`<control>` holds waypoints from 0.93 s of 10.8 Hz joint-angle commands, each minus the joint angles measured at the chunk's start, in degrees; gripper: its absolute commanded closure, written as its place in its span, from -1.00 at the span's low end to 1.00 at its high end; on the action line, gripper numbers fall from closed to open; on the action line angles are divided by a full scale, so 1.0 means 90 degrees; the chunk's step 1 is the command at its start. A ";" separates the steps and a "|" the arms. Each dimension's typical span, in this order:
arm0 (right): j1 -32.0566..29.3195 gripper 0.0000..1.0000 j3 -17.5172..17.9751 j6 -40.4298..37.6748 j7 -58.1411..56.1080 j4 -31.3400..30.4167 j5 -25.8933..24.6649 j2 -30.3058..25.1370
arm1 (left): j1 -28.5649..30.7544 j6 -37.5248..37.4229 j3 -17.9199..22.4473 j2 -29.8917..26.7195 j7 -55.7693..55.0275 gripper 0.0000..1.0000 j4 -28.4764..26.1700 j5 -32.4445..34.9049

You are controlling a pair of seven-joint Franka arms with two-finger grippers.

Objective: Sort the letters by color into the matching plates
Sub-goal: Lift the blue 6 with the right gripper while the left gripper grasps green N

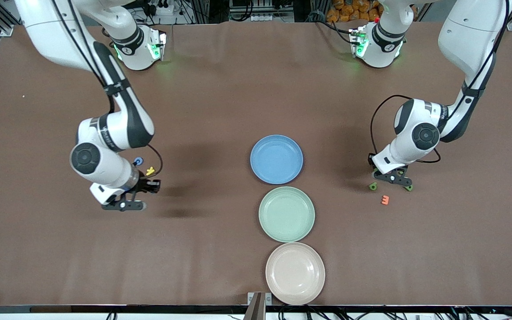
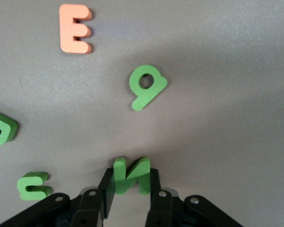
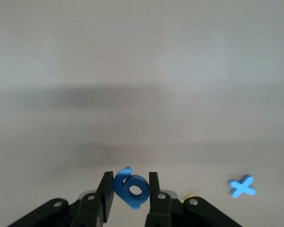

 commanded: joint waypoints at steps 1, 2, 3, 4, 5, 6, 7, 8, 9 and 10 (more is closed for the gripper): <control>0.0677 0.56 -0.0029 -0.0446 0.0049 0.0508 -0.0067 0.0012 | -0.0004 0.0132 -0.0031 0.0161 -0.0337 1.00 0.0055 0.0220; 0.0940 0.56 -0.0020 -0.0456 0.0068 0.0664 -0.0018 0.0061 | -0.0004 0.0132 -0.0031 0.0152 -0.0337 1.00 0.0055 0.0220; 0.1194 0.58 -0.0010 -0.0466 0.0098 0.0723 0.0002 0.0071 | -0.0004 0.0132 -0.0041 0.0142 -0.0347 1.00 0.0055 0.0220; 0.1487 0.59 -0.0010 -0.0466 0.0127 0.0801 0.0021 0.0119 | -0.0004 0.0122 -0.0060 0.0103 -0.0357 1.00 0.0065 0.0211; 0.1760 0.58 -0.0010 -0.0456 0.0127 0.0937 0.0031 0.0236 | -0.0004 0.0122 -0.0070 0.0035 -0.0395 1.00 0.0085 0.0211; 0.1995 0.59 0.0000 -0.0456 0.0127 0.1161 0.0031 0.0401 | -0.0004 0.0103 -0.0157 -0.0033 -0.0502 1.00 0.0152 0.0220; 0.2249 0.59 0.0000 -0.0446 0.0118 0.1405 0.0031 0.0587 | -0.0004 0.0074 -0.0303 -0.0111 -0.0571 1.00 0.0221 0.0211; 0.2493 0.59 0.0000 -0.0417 0.0127 0.1698 0.0031 0.0811 | -0.0004 0.0054 -0.0363 -0.0122 -0.0581 1.00 0.0318 0.0220; 0.2679 0.59 0.0077 -0.0388 0.0118 0.1971 0.0022 0.1016 | -0.0004 0.0044 -0.0450 -0.0122 -0.0581 1.00 0.0416 0.0211; 0.2787 0.59 0.0223 -0.0368 0.0127 0.2177 0.0012 0.1192 | -0.0004 0.0044 -0.0519 -0.0122 -0.0572 1.00 0.0494 0.0191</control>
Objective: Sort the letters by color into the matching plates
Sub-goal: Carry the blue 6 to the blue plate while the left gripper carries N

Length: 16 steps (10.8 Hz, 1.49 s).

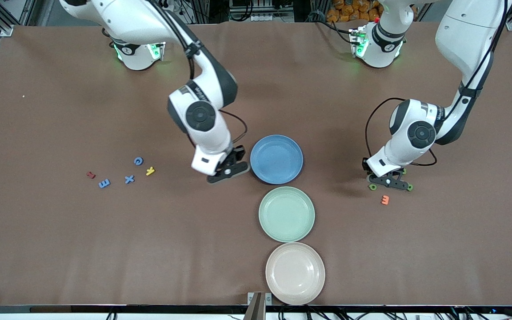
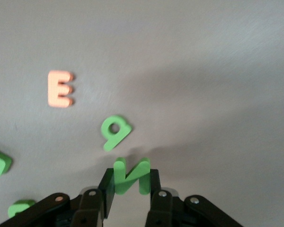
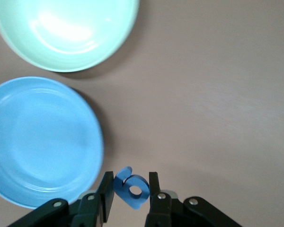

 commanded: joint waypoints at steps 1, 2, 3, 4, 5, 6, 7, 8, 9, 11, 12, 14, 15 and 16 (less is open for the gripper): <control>0.0347 0.59 0.0248 -0.0052 0.0048 0.0957 -0.0016 0.0718 | 0.0028 -0.0060 -0.0258 -0.0102 -0.0246 1.00 0.0270 0.0180; 0.0386 0.59 0.0384 0.0064 0.0057 0.1075 -0.0026 0.0874 | 0.0028 -0.0060 -0.0355 -0.0083 -0.0246 1.00 0.0446 0.0161; 0.0445 0.59 0.0482 0.0394 0.0057 0.1125 -0.0026 0.1020 | -0.0001 -0.0060 -0.0424 -0.0044 -0.0246 1.00 0.0660 0.0160; 0.0542 0.60 0.0502 0.0668 0.0067 0.1125 -0.0026 0.1138 | -0.0079 -0.0060 -0.0444 0.0024 -0.0237 1.00 0.0836 0.0160; 0.0611 0.60 0.0522 0.0738 0.0077 0.1135 -0.0026 0.1236 | -0.0186 -0.0060 -0.0444 0.0073 -0.0237 1.00 0.1012 0.0141; 0.0650 0.60 0.0570 0.0739 0.0077 0.1135 -0.0036 0.1295 | -0.0245 -0.0060 -0.0444 0.0151 -0.0237 1.00 0.1159 0.0131; 0.0670 0.47 0.0629 0.0729 0.0077 0.1135 -0.0065 0.1314 | -0.0362 -0.0060 -0.0444 0.0219 -0.0295 1.00 0.1286 0.0121; 0.0660 -0.79 0.0629 0.0719 0.0232 0.1125 -0.0056 0.1305 | -0.0489 -0.0060 -0.0444 0.0287 -0.0489 1.00 0.1442 0.0054; 0.0650 -1.00 0.0629 0.0710 0.0272 0.1125 -0.0114 0.1295 | -0.0654 -0.0060 -0.0444 0.0375 -0.0665 1.00 0.1617 -0.0044; 0.0582 -1.00 0.0620 0.0700 0.0224 0.1125 -0.0192 0.1247 | -0.0986 -0.0060 -0.0444 0.0629 -0.1006 1.00 0.2056 -0.0356; 0.0553 -1.00 0.0620 0.0661 0.0214 0.1115 -0.0231 0.1208 | -0.1123 -0.0060 -0.0444 0.0756 -0.1192 1.00 0.2281 -0.0444; 0.0320 -1.00 0.0600 0.0428 0.0165 0.1057 -0.0300 0.1052 | -0.1406 -0.0041 -0.0444 0.1048 -0.1447 1.00 0.2624 -0.0591; 0.0067 -1.00 0.0600 0.0059 -0.0077 0.1047 -0.0290 0.0858 | -0.1524 -0.0031 -0.0444 0.1243 -0.1515 1.00 0.2847 -0.0621; -0.0197 -1.00 0.0590 -0.0351 -0.0340 0.1047 -0.0290 0.0653 | -0.1641 -0.0002 -0.0434 0.1458 -0.1613 1.00 0.3053 -0.0621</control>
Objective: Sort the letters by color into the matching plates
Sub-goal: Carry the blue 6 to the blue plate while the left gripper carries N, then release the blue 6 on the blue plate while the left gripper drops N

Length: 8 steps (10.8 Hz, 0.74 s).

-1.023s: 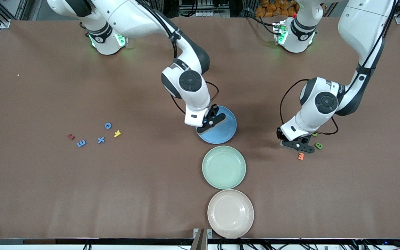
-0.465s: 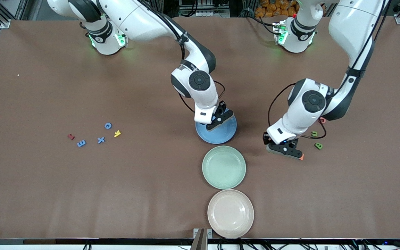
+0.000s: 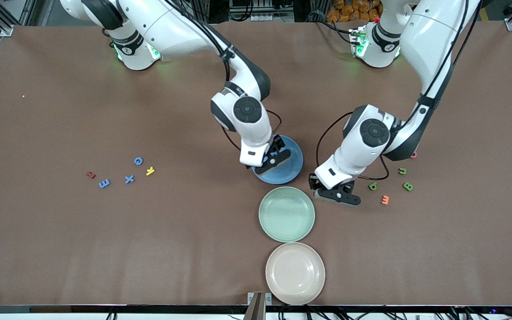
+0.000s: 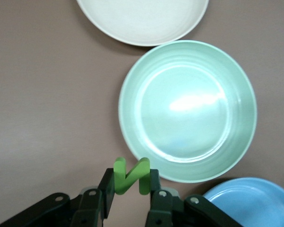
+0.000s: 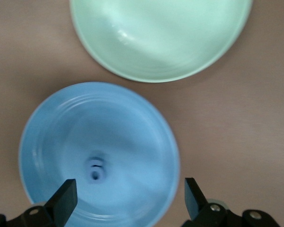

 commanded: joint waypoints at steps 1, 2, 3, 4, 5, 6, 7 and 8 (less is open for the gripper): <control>-0.0806 -1.00 0.0071 -0.1200 -0.0646 -0.0096 -0.0084 -0.0702 | -0.0415 0.0031 0.0033 0.0733 -0.0382 1.00 0.0827 -0.0151; -0.1117 -1.00 0.0071 -0.1417 -0.0919 -0.0271 -0.0074 -0.0965 | -0.0590 0.0041 0.0053 0.0851 -0.0693 1.00 0.0964 -0.0131; -0.1430 -1.00 0.0071 -0.1506 -0.1357 -0.0591 -0.0065 -0.1286 | -0.0669 0.0041 0.0063 0.0881 -0.0900 1.00 0.0985 -0.0122; -0.1762 -1.00 0.0071 -0.1604 -0.1777 -0.0885 -0.0064 -0.1570 | -0.0680 0.0041 0.0063 0.0891 -0.0931 1.00 0.0976 -0.0102; -0.2123 -1.00 0.0071 -0.1711 -0.2072 -0.1120 -0.0064 -0.1776 | -0.0670 0.0041 0.0063 0.0891 -0.0931 0.96 0.0975 -0.0092; -0.2474 -1.00 0.0071 -0.1780 -0.2268 -0.1277 -0.0064 -0.1923 | -0.0670 0.0041 0.0063 0.0891 -0.0950 0.09 0.0985 -0.0112; -0.2807 -1.00 0.0071 -0.1810 -0.2299 -0.1307 -0.0074 -0.1982 | -0.0670 0.0041 0.0063 0.0881 -0.0951 -0.61 0.0976 -0.0121; -0.3139 -1.00 0.0071 -0.1839 -0.2289 -0.1298 -0.0094 -0.1983 | -0.0670 0.0041 0.0063 0.0881 -0.0941 -1.00 0.0975 -0.0102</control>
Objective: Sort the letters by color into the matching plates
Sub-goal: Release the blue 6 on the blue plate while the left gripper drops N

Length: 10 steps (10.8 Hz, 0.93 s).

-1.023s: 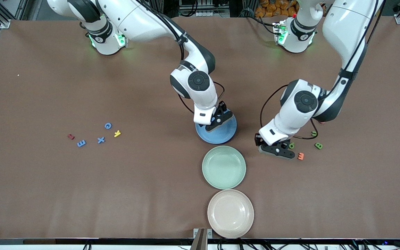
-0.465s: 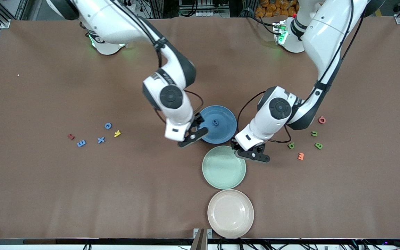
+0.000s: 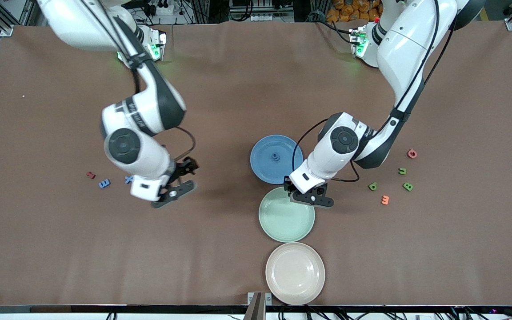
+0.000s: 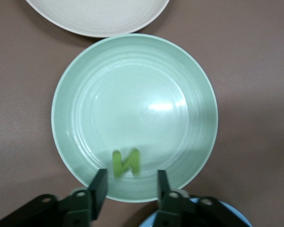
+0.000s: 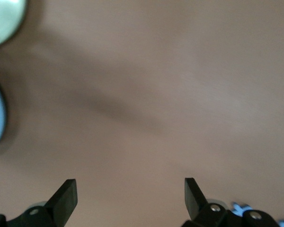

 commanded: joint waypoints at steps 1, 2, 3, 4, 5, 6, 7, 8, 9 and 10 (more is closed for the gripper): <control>-0.1066 -1.00 0.0120 -0.0007 -0.0079 -0.0416 -0.0061 -0.0342 | -0.0039 0.0019 0.0035 0.0022 -0.0117 -1.00 0.0116 -0.0045; -0.1321 -1.00 0.0091 -0.0006 -0.0031 -0.0426 -0.0070 -0.0342 | -0.0001 0.0010 0.0064 -0.0046 -0.0078 -1.00 0.0106 0.0004; -0.1498 -1.00 -0.0093 0.0003 0.0144 -0.0426 -0.0071 -0.0313 | 0.0116 -0.0068 0.0151 -0.0192 0.0029 -1.00 0.0048 0.0130; -0.1635 -1.00 -0.0182 0.0003 0.0590 -0.0426 -0.0071 -0.0294 | 0.0329 -0.0368 0.0152 -0.0339 0.0397 -1.00 -0.0030 0.0238; -0.1714 -1.00 -0.0193 0.0003 0.1242 -0.0426 -0.0071 -0.0284 | 0.0573 -0.0487 0.0152 -0.0456 0.0961 -1.00 -0.0224 0.0239; -0.1753 -1.00 -0.0212 -0.0016 0.2042 -0.0426 -0.0071 -0.0264 | 0.0866 -0.0488 0.0133 -0.0544 0.1402 -1.00 -0.0468 0.0239; -0.1802 -1.00 -0.0212 -0.0026 0.2610 -0.0455 -0.0071 -0.0245 | 0.1149 -0.0488 0.0065 -0.0613 0.1803 -1.00 -0.0673 0.0239; -0.1899 -1.00 -0.0222 -0.0007 0.2713 -0.0571 -0.0100 -0.0245 | 0.1413 -0.0488 -0.0052 -0.0671 0.2029 -1.00 -0.0840 0.0239; -0.2026 -1.00 -0.0212 0.0071 0.2781 -0.0708 -0.0119 -0.0264 | 0.1619 -0.0488 -0.0082 -0.0730 0.2061 -1.00 -0.1035 0.0239; -0.2046 -1.00 -0.0212 0.0052 0.2801 -0.0719 -0.0110 -0.0283 | 0.1737 -0.0498 -0.0082 -0.0769 0.2177 -1.00 -0.1182 0.0248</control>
